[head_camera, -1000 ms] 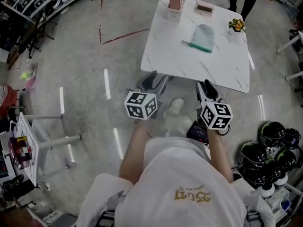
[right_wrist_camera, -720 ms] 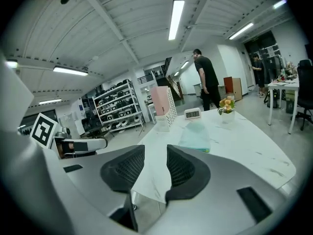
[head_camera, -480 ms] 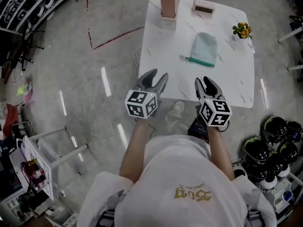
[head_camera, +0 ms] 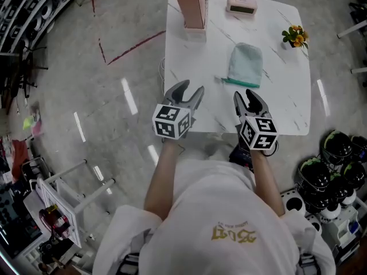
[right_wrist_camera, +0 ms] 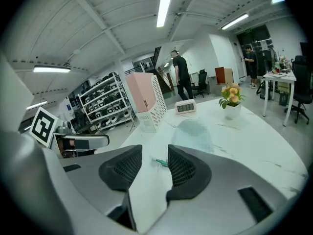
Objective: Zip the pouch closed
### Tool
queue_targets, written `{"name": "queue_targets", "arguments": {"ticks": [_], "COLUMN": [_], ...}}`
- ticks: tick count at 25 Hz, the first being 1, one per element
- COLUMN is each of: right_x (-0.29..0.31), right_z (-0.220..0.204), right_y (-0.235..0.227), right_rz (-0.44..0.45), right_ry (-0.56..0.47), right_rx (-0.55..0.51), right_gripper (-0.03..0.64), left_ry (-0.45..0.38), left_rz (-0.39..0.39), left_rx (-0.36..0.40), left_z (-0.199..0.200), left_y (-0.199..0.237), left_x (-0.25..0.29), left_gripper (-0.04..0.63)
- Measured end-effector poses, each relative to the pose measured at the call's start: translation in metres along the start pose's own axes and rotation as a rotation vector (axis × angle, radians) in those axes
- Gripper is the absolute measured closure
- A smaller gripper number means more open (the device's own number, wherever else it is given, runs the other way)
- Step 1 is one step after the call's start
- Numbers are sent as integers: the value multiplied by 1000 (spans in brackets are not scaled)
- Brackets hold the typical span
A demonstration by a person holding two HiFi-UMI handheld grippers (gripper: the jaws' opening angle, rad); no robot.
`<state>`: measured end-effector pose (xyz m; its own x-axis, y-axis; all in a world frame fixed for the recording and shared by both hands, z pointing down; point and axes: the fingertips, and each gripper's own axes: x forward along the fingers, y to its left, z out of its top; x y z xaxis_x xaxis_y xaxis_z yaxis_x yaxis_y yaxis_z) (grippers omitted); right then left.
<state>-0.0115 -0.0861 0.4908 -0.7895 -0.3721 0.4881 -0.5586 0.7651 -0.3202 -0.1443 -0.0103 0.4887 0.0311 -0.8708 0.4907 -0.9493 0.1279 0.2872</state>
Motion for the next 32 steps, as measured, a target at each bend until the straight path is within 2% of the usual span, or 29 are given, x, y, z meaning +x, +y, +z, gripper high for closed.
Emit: {"name": "queue_targets", "arguments": {"ticks": [5,10,14,19,23,27,32], "right_x": [4,11,15,33,43,63,75], "right_z": [-9,-21,-33,-40,-53,-57,-70], "right_y": [-6,-10,-8,-7,-4,-4,1], "right_rz": [-38,-77,-121,-186,-244,-276,-305], "right_ry": [17,34,57,84,115,131,159], "right_rx": [-2,6,25,19,53,53,70], "right_gripper": [440,440,440,440,440,441,448], "left_ry": [86,178,246,354,401,434,456], "left_rz": [-33,-98,-167,-267,-366,-420,-500], "left_rx": [62,193,268,480,518,555,640], "left_z": [-5,-10,-20,-39,-50,-59,-66], "left_y": [-2,-7,-7,-6,-6,4,-2], "left_x": [14,36,50,74,86,100,110], "left_gripper": [360,380,393,402,403,410,422]}}
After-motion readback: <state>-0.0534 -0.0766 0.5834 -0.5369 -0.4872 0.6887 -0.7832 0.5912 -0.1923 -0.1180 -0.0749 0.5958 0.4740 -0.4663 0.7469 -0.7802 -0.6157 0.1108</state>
